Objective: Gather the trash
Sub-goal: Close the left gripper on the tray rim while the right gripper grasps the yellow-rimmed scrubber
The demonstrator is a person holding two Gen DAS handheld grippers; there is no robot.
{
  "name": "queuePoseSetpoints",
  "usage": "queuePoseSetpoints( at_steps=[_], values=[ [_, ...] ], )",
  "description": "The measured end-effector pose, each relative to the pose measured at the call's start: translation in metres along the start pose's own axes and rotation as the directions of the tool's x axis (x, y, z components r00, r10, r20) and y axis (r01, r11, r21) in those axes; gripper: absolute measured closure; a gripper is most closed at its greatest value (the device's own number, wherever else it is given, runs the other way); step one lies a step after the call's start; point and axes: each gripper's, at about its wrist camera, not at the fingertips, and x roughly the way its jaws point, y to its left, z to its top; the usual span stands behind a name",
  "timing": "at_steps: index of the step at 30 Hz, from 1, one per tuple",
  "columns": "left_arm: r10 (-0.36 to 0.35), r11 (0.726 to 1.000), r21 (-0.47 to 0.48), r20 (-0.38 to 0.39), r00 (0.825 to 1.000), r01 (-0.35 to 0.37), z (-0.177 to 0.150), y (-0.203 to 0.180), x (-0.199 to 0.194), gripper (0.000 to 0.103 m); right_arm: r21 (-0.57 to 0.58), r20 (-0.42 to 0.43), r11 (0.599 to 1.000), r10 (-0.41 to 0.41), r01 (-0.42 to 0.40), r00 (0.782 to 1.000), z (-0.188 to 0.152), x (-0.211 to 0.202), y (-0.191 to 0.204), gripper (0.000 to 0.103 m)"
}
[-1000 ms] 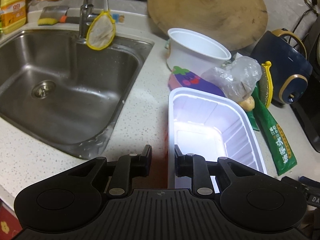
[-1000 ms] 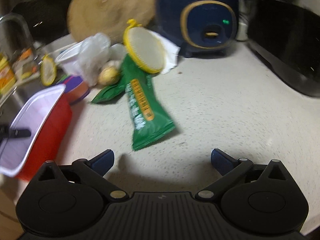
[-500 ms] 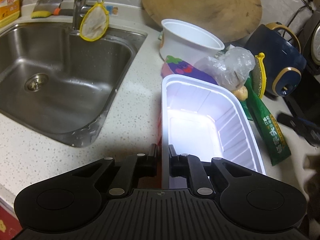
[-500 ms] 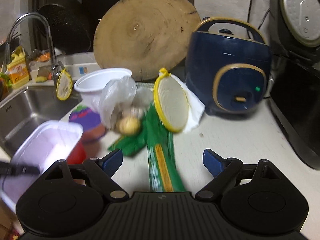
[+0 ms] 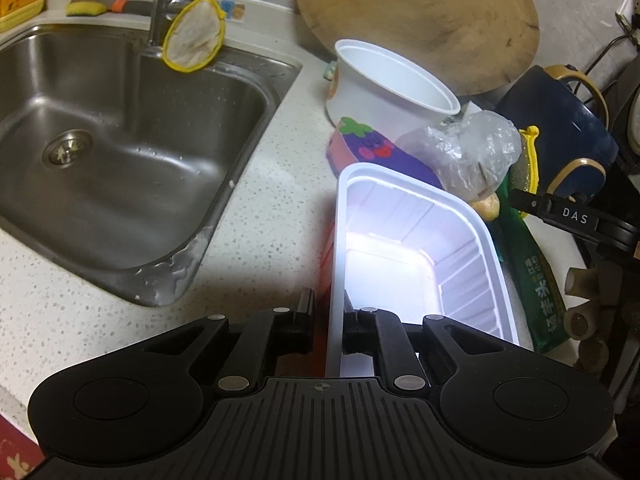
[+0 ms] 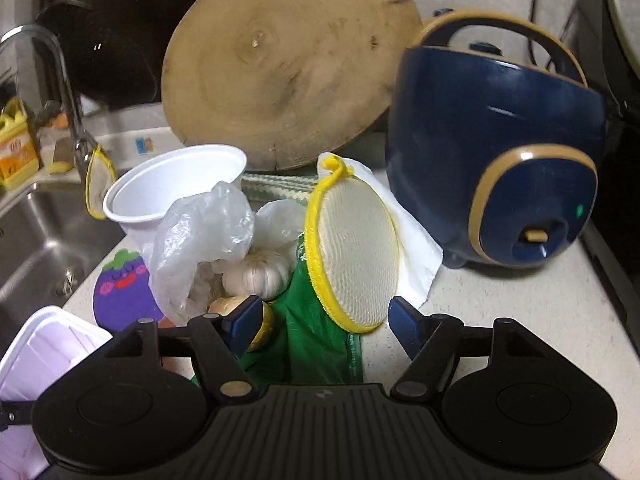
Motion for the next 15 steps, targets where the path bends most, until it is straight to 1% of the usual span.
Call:
queuePoseSetpoints(
  at_steps=[2,5,8,9,10,11,12,14,15],
  values=[
    [-0.005,1.0,0.002,0.0,1.0,0.005,-0.001,0.0,0.0,0.089,0.012,0.028,1.0,-0.011,0.01,1.0,0.002,-0.001,-0.004,0.032],
    [-0.005,1.0,-0.002,0.005,1.0,0.005,0.0,-0.002,0.003,0.089,0.021,0.032,0.999,-0.037,0.037,0.999,0.012,0.01,-0.004,0.032],
    [0.0,1.0,0.001,0.014,1.0,0.0,0.002,-0.005,0.007,0.089,0.068,-0.021,0.997,-0.043,0.045,0.999,0.024,0.034,-0.003,0.033],
    [0.001,1.0,0.0,0.013,1.0,-0.001,0.003,-0.006,0.007,0.089,0.074,-0.03,0.995,-0.062,0.064,0.998,0.027,0.04,-0.003,0.037],
    [0.0,1.0,-0.004,0.011,1.0,0.0,0.003,-0.005,0.008,0.089,0.077,-0.026,0.993,-0.083,0.085,0.996,0.029,0.045,-0.003,0.048],
    [-0.004,1.0,-0.013,0.01,1.0,0.004,0.003,-0.004,0.007,0.09,0.078,-0.018,0.993,-0.089,0.09,0.996,0.03,0.046,-0.004,0.054],
    [-0.009,1.0,-0.024,0.012,1.0,0.01,0.003,-0.001,0.007,0.09,0.083,-0.013,0.992,-0.094,0.095,0.995,0.03,0.043,-0.006,0.068],
    [-0.013,0.999,-0.048,0.024,1.0,0.014,0.001,0.005,0.004,0.091,0.111,0.006,0.99,-0.091,0.09,0.996,0.031,0.029,-0.014,0.079],
    [-0.002,0.998,-0.062,0.036,0.999,0.005,0.0,0.008,0.002,0.091,0.113,0.022,0.99,-0.084,0.081,0.996,0.03,0.02,-0.017,0.09]
  ],
)
